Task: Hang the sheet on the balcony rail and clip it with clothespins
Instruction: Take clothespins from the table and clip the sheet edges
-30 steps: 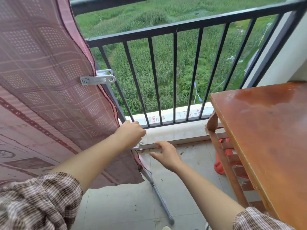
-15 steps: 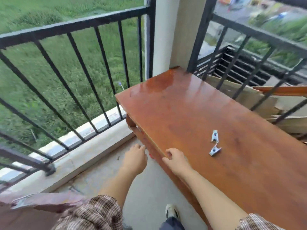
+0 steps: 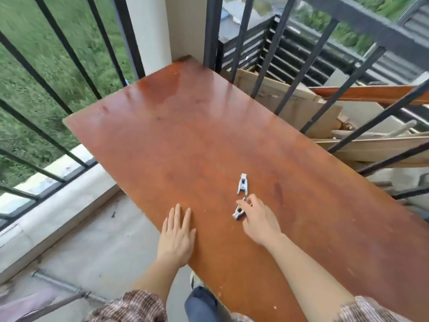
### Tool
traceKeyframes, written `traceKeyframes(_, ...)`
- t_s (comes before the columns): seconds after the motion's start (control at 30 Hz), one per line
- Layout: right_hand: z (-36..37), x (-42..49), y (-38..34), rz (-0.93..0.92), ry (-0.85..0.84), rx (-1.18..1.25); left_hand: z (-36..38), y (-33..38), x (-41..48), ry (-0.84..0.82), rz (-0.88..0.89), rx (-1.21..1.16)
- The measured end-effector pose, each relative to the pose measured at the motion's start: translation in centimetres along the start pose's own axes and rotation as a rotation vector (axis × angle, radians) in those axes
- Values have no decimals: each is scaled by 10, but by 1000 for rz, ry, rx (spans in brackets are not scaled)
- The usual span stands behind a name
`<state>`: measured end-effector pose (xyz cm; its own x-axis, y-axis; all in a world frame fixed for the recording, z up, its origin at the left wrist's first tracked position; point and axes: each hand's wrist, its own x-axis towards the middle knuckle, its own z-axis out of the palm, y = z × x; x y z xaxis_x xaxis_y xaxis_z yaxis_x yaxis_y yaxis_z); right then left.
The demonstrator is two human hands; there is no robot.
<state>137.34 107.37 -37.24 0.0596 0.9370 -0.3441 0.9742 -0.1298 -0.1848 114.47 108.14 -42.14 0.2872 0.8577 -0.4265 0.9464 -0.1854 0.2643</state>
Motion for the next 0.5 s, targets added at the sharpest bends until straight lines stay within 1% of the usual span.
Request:
traceKeyframes(0.07, 3, 9, 5, -36, -51, -101, 8, -2, 0, 18, -11, -3)
traceKeyframes(0.13, 8, 17, 8, -81, -67, -191, 10, -3, 0, 15, -26, -21)
traceKeyframes(0.23, 13, 24, 9, -161, -68, -250, 7, -4, -1, -36, -45, -28)
traceKeyframes(0.33, 8, 27, 2, -212, -31, -331, -1, -6, 2, -120, -40, 9)
traceKeyframes(0.4, 5, 26, -6, -220, 19, -302, -13, -8, 4, -178, -28, 23)
traceKeyframes(0.5, 0, 23, -32, -228, -21, -169, -30, -12, 0, -172, -49, -32)
